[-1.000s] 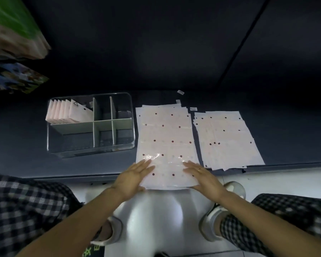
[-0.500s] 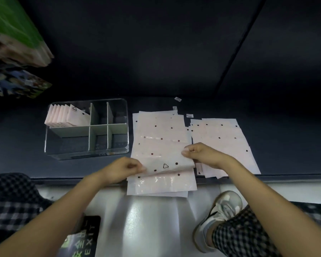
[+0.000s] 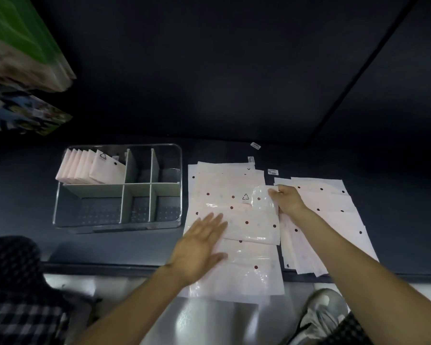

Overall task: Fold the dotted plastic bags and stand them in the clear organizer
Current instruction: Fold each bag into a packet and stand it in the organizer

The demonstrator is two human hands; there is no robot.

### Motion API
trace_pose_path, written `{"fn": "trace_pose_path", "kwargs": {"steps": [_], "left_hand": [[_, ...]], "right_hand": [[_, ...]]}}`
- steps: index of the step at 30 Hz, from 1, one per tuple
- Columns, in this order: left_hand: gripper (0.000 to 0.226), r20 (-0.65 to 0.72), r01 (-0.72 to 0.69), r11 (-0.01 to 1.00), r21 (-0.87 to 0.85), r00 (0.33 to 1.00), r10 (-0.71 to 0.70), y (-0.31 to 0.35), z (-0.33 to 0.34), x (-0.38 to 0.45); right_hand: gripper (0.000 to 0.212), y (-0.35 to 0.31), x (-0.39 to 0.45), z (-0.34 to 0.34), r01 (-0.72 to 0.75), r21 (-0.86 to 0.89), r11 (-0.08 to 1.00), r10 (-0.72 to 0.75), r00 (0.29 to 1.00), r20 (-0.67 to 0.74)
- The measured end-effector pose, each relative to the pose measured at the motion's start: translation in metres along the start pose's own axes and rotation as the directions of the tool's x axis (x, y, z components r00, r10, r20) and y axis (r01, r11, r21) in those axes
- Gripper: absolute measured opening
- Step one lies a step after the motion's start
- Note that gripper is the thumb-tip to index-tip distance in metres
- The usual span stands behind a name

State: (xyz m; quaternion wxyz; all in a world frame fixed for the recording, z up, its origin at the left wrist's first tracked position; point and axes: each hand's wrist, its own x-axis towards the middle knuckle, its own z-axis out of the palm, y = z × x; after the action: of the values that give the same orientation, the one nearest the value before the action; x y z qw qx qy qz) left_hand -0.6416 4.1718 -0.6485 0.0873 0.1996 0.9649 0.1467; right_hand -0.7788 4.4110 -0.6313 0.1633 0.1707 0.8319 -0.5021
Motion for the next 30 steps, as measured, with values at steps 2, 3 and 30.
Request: {"fn": "trace_pose_path", "kwargs": {"steps": [2, 3, 30], "left_hand": [[0.076, 0.092, -0.012, 0.998, 0.055, 0.996, 0.007, -0.003, 0.014, 0.001], [0.078, 0.128, -0.015, 0.997, 0.078, 0.992, 0.005, -0.004, 0.019, 0.001], [0.098, 0.021, 0.048, 0.995, -0.086, 0.999, -0.046, -0.039, 0.002, -0.016]], "right_hand": [[0.02, 0.002, 0.005, 0.006, -0.011, -0.087, 0.996, 0.008, 0.999, -0.04], [0.01, 0.002, 0.004, 0.009, -0.002, -0.162, 0.987, -0.013, 0.995, -0.094], [0.031, 0.061, -0.088, 0.032, 0.601, -0.679, 0.421, -0.584, 0.753, 0.304]]}}
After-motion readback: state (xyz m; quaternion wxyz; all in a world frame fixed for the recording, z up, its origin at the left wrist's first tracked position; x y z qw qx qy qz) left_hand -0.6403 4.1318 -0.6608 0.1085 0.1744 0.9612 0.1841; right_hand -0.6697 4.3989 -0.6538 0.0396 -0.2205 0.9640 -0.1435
